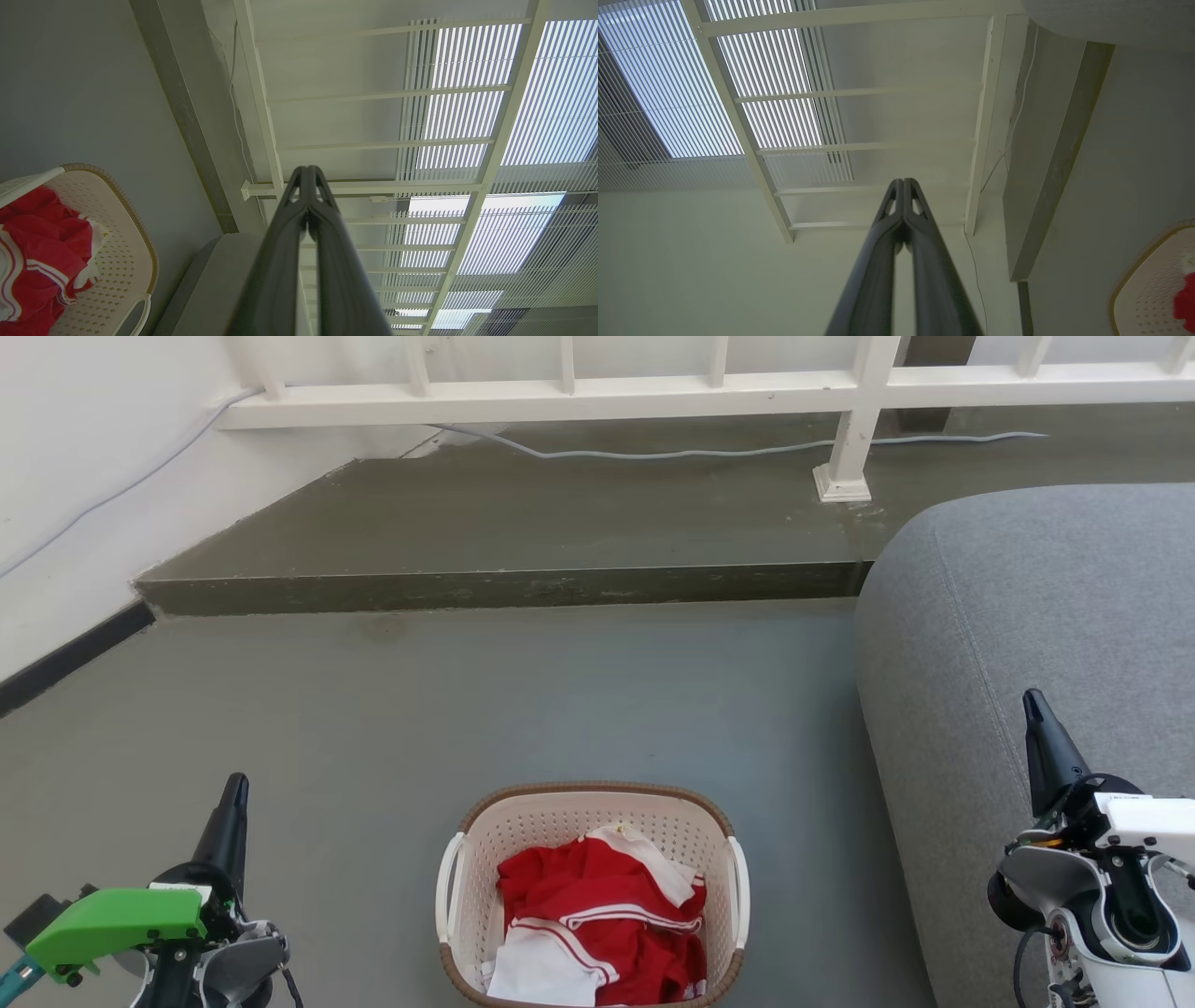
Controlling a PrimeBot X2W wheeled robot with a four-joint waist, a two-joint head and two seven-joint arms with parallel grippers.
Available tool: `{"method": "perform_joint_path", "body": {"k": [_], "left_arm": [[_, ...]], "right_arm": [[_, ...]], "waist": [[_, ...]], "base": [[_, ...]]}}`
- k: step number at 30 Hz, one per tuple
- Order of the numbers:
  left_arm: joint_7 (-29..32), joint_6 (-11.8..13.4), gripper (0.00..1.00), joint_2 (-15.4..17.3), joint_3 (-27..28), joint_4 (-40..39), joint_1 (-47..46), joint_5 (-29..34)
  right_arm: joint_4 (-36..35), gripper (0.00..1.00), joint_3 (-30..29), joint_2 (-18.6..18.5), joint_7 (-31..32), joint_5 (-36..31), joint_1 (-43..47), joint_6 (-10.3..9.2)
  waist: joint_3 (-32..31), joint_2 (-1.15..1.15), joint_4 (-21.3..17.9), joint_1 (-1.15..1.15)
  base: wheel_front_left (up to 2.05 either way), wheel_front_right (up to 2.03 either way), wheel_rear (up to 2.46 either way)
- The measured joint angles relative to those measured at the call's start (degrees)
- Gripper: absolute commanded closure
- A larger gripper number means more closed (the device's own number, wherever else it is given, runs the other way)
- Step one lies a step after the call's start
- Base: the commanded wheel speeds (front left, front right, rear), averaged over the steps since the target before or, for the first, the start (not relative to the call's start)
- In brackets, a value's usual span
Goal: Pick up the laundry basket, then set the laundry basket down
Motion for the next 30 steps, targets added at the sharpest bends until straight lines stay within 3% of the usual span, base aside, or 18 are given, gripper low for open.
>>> {"method": "perform_joint_path", "body": {"k": [30], "left_arm": [[0.0, 0.0, 1.0, 0.0, 0.0, 0.0, 0.0, 0.0]], "right_arm": [[0.0, 1.0, 0.0, 0.0, 0.0, 0.0, 0.0, 0.0]], "waist": [[0.0, 0.0, 0.0, 0.0]], "base": [[0.0, 0.0, 0.0]]}}
